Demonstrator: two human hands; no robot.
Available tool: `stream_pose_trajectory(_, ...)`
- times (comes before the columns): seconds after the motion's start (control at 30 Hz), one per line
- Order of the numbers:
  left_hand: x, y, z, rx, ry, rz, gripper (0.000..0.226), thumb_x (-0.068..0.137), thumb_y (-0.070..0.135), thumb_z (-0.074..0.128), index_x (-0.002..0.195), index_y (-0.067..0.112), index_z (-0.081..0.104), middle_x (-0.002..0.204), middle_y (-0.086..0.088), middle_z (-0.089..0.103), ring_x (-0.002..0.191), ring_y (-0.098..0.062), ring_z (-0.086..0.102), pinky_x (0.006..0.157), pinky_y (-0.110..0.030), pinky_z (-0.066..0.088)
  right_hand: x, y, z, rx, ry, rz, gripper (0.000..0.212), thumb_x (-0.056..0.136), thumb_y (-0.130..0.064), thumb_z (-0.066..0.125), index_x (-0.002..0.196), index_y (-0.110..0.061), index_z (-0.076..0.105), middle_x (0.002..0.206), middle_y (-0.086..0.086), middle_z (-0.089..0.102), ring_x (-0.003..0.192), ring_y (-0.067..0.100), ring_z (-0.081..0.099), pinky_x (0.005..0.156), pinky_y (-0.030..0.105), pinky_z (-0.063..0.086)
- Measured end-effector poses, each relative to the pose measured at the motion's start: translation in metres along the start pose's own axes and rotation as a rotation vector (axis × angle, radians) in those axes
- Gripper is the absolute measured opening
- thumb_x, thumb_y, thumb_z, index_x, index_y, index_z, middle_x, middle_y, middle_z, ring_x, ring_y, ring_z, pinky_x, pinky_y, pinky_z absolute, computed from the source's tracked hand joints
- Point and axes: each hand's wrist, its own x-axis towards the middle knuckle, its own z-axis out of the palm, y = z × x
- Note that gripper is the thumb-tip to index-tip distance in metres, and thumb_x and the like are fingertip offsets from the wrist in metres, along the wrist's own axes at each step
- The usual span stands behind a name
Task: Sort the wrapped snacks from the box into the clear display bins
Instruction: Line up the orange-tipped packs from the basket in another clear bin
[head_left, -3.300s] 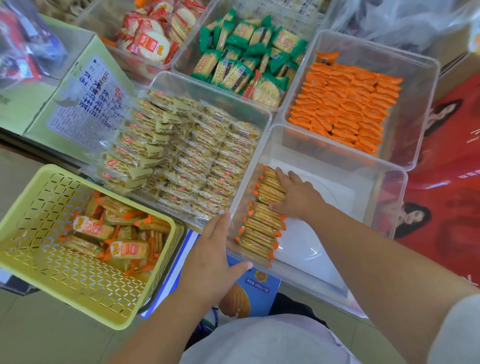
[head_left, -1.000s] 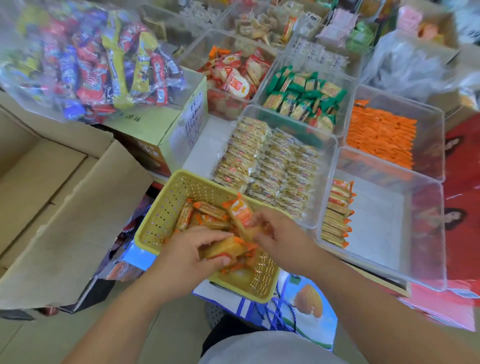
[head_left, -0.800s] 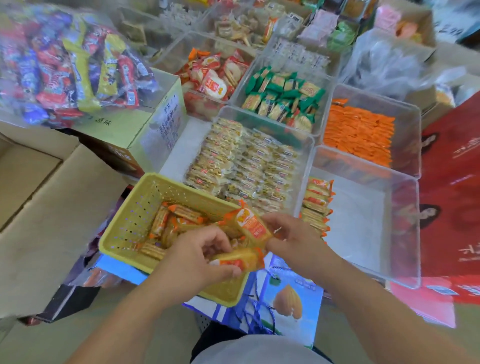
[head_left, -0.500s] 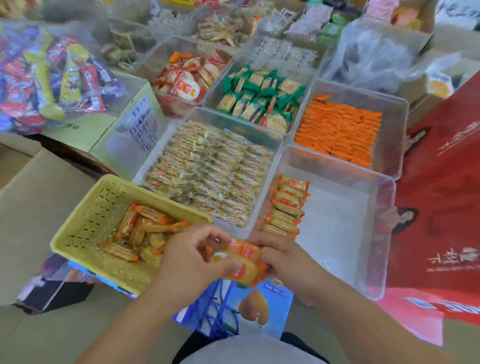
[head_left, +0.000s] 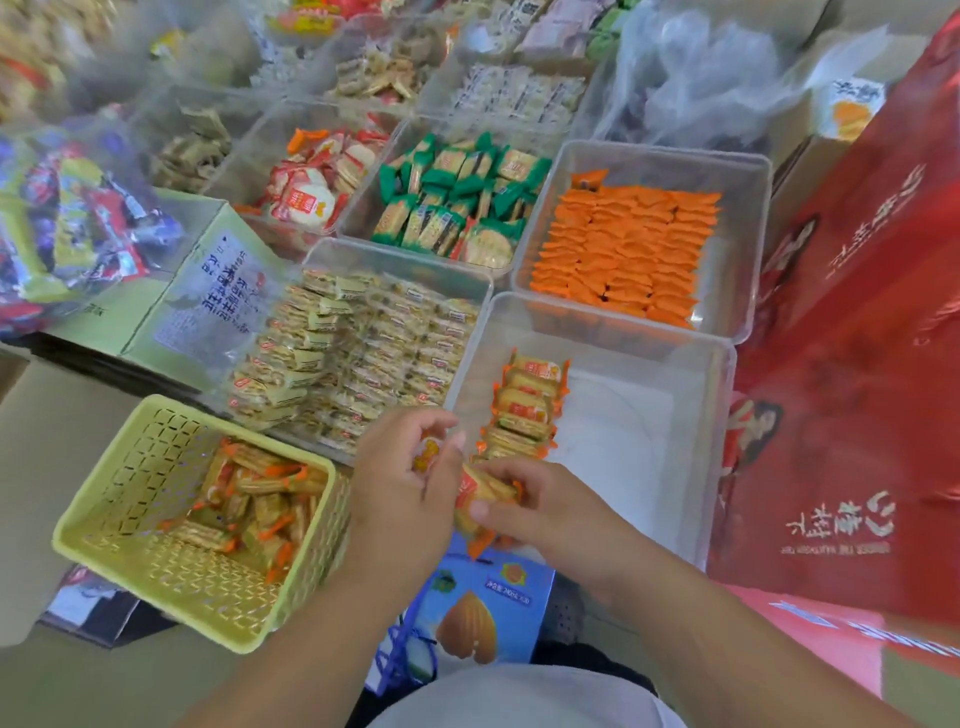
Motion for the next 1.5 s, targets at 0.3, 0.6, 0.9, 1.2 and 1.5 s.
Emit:
stream_pose_trajectory(0.3,0.078,-0.018,0.076,0.213,-0.302,0.054,0.053,0.098,0.044,0.048,0.14,0.012,0.052,0.132,-0.005,0.056,0.125,-0.022,0.049,0.104,-0.036,0.038,0.019,0.029,-0.071,0.01,0.594,0.065,0.022,0.087,-0.021,0.076,0.104,-0.028,0.065,0.085,-0.003,0.074,0.079,0.02,0.07,0.071,0.036,0.057)
stream_pose_trajectory(0.6,0.152,-0.071,0.177,0.781,-0.855,0.245,0.081,0.09,0.052,0.065,0.154,0.013,0.036,0.158,-0.01,0.037,0.147,-0.03,0.032,0.122,-0.046,0.027,0.052,0.078,-0.106,-0.042,0.985,0.123,0.032,0.09,-0.032,0.072,0.117,-0.028,0.054,0.108,-0.003,0.061,0.09,0.017,0.064,0.077,0.051,0.06)
stream_pose_trajectory(0.9,0.156,-0.085,0.193,0.951,-0.906,0.272,0.091,0.087,0.072,0.051,0.152,0.011,0.036,0.148,-0.013,0.045,0.136,-0.036,0.04,0.113,-0.049,0.036,0.067,0.104,-0.118,-0.175,1.062,0.24,0.04,0.09,-0.034,0.07,0.125,-0.026,0.053,0.119,0.001,0.058,0.086,0.003,0.057,0.054,0.016,0.035)
stream_pose_trajectory(1.2,0.146,-0.08,0.171,0.902,-0.974,0.303,0.078,0.085,0.075,0.053,0.134,0.015,0.048,0.135,-0.009,0.052,0.129,-0.031,0.047,0.108,-0.048,0.037,0.1,0.081,-0.131,-0.427,1.025,0.18,0.045,0.089,-0.026,0.07,0.13,-0.032,0.051,0.116,-0.001,0.044,0.095,0.022,0.058,0.081,0.03,0.047)
stream_pose_trajectory(1.5,0.128,-0.09,0.157,0.944,-0.998,0.371,0.098,0.088,0.071,0.053,0.158,0.01,0.023,0.161,-0.015,0.028,0.149,-0.034,0.024,0.123,-0.049,0.02,0.152,0.056,-0.13,-1.042,0.785,0.231,0.044,0.099,-0.031,0.053,0.139,-0.044,0.043,0.125,0.01,0.046,0.106,0.037,0.051,0.075,0.042,0.051)
